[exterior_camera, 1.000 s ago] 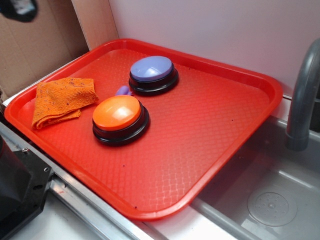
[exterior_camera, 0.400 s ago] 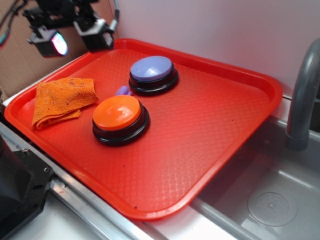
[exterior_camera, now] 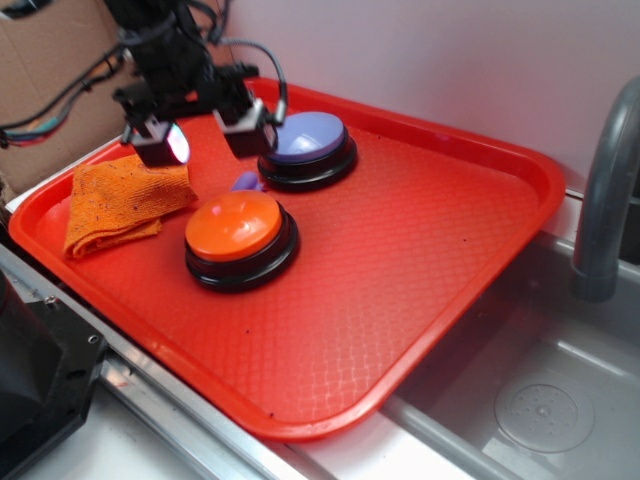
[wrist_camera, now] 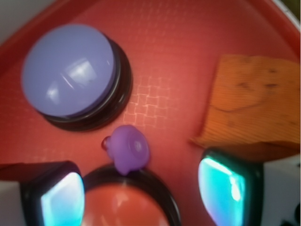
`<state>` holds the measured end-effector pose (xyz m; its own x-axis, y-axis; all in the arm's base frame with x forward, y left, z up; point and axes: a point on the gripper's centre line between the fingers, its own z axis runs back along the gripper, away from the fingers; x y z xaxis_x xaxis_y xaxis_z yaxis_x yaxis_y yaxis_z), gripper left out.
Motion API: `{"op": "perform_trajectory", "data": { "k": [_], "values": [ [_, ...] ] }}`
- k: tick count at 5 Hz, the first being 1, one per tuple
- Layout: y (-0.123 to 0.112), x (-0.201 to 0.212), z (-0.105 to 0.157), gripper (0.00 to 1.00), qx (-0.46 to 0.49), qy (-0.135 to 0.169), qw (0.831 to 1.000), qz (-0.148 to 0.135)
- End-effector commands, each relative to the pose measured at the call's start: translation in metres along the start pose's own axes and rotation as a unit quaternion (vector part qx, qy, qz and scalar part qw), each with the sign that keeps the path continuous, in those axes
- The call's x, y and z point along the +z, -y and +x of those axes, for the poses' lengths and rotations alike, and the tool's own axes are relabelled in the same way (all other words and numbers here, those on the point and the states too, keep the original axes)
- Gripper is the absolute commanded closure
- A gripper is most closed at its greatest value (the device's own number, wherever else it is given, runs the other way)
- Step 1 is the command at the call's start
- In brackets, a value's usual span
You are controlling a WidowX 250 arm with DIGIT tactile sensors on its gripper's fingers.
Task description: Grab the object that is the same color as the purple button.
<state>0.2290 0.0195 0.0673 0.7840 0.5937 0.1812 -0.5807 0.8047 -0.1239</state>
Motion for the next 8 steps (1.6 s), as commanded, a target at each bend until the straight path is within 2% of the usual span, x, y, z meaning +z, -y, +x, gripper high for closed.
{"op": "perform_trajectory", "data": {
  "k": [1, 3, 4, 6, 7, 8],
  "values": [
    [0.001, -0.028, 0.016, 0.00, 0.001, 0.005, 1.000, -0.010],
    [0.005, -0.044, 0.018, 0.00, 0.009, -0.001, 1.000, 0.002],
    [0.007, -0.041, 0.017, 1.00, 0.018, 0.008, 1.000, 0.002],
    [0.006, -0.012, 0.020, 1.00, 0.024, 0.012, 0.999, -0.022],
    [0.006, 0.011, 0.022, 1.00, -0.026, 0.017, 0.999, -0.024],
    [0.010, 0.042, 0.023, 1.00, -0.126, 0.013, 0.992, -0.010]
  ]
}}
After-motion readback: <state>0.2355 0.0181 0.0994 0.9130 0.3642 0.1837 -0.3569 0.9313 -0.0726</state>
